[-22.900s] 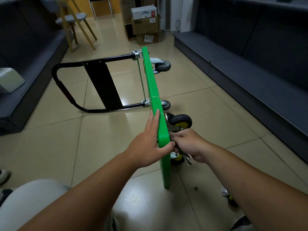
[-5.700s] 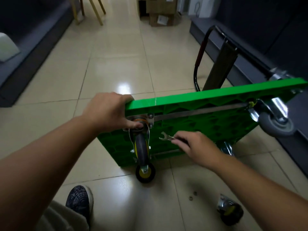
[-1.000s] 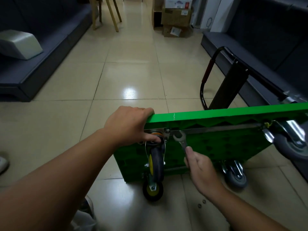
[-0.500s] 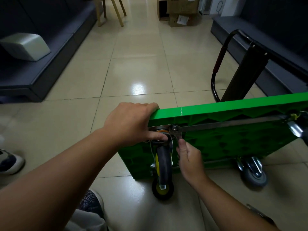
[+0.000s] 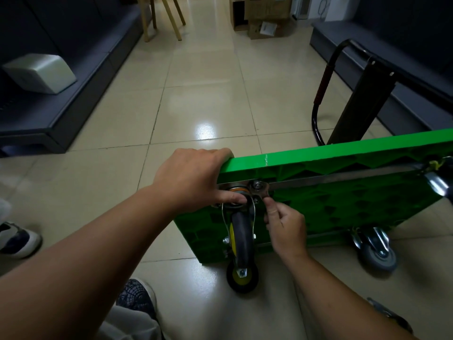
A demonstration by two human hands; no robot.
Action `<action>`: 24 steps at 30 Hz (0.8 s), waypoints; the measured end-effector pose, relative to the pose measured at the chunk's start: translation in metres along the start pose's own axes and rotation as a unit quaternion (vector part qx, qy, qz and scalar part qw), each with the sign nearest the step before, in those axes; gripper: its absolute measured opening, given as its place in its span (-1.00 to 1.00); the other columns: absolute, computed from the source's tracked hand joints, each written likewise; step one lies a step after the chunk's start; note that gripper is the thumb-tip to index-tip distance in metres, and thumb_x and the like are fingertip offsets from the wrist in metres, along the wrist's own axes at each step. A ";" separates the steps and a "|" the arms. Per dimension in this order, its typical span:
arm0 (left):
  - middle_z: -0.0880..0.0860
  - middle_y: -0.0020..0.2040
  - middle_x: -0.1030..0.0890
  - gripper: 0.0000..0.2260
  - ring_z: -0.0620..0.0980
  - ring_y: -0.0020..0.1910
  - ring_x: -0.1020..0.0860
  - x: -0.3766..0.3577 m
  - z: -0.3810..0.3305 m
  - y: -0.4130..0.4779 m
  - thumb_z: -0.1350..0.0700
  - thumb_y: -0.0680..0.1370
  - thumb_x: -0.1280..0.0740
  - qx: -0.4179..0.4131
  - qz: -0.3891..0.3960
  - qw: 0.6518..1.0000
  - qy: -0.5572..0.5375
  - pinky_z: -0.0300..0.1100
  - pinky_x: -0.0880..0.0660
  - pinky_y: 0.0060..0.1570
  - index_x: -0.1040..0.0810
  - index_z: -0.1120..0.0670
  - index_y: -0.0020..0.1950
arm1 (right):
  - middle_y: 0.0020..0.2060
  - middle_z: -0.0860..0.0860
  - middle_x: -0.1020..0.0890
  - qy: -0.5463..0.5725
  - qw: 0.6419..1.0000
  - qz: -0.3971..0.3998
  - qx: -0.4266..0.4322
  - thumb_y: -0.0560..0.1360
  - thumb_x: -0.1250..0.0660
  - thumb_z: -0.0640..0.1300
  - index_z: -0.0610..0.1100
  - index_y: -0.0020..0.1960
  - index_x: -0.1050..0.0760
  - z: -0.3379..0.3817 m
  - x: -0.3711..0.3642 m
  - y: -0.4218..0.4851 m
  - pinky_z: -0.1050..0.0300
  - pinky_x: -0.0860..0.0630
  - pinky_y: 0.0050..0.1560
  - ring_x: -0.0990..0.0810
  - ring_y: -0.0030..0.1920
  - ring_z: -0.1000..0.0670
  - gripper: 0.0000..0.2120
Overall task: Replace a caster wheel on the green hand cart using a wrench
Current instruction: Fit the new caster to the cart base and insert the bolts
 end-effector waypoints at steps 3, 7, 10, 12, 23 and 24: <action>-0.10 -0.12 -0.63 -0.22 -0.01 -0.24 -0.57 0.000 0.001 0.000 -0.66 0.28 -0.13 0.000 -0.002 1.000 0.000 -0.09 -0.50 -0.25 -0.45 -0.11 0.22 | -0.58 0.05 -0.31 -0.145 0.987 -0.015 0.069 0.47 0.06 0.55 -0.08 -0.44 -0.27 0.004 0.029 0.016 0.09 -0.22 -0.43 -0.44 -0.49 -0.17 -0.27; -0.08 -0.09 -0.65 -0.26 0.03 -0.22 -0.59 -0.001 0.001 0.000 -0.64 0.30 -0.21 -0.002 -0.010 1.000 0.003 -0.10 -0.33 -0.31 -0.45 -0.12 0.21 | -0.58 0.09 -0.25 -0.255 0.960 0.031 0.113 0.55 0.09 0.47 -0.03 -0.46 -0.21 0.014 0.048 0.017 0.13 -0.09 -0.46 -0.37 -0.49 -0.13 -0.33; -0.07 -0.09 -0.65 -0.26 0.03 -0.21 -0.59 -0.002 0.001 0.000 -0.63 0.31 -0.24 0.000 -0.004 1.000 -0.002 -0.10 -0.37 -0.29 -0.45 -0.12 0.23 | -0.53 0.12 -0.24 -0.342 0.930 0.085 0.099 0.46 0.25 0.45 0.01 -0.41 -0.28 0.027 0.051 0.008 0.06 -0.16 -0.40 -0.45 -0.40 -0.13 -0.36; -0.07 -0.10 -0.65 -0.26 0.03 -0.22 -0.58 -0.003 0.001 0.001 -0.63 0.31 -0.24 0.000 -0.007 1.000 -0.004 -0.10 -0.36 -0.29 -0.45 -0.12 0.23 | -0.49 0.11 -0.25 -0.449 0.878 0.106 0.126 0.39 0.37 0.44 0.00 -0.25 -0.47 0.040 0.065 0.014 0.08 -0.21 -0.38 -0.50 -0.38 -0.10 -0.23; -0.09 -0.13 -0.63 -0.27 0.01 -0.24 -0.58 -0.001 0.001 0.001 -0.63 0.31 -0.24 -0.009 -0.013 1.000 0.001 -0.11 -0.36 -0.31 -0.46 -0.10 0.20 | -0.47 0.04 -0.21 -0.616 0.690 0.097 0.367 0.49 -0.36 0.34 -0.05 -0.34 -0.09 0.203 0.093 0.050 0.15 -0.01 -0.45 -0.13 -0.50 0.00 -0.38; -0.08 -0.14 -0.63 -0.28 0.02 -0.23 -0.58 -0.001 0.000 0.001 -0.63 0.31 -0.24 -0.009 -0.014 1.000 0.000 -0.10 -0.35 -0.31 -0.46 -0.10 0.17 | -0.46 0.04 -0.19 -0.614 0.678 0.103 0.390 0.50 -0.40 0.26 -0.04 -0.33 -0.07 0.209 0.089 0.048 0.14 0.01 -0.45 -0.11 -0.49 0.00 -0.39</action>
Point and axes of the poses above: each hand's wrist, its own y-axis towards the middle knuckle, its own x-axis out of the back of the hand, z = x × y, the point moved 2 cm from there along y, towards the middle knuckle
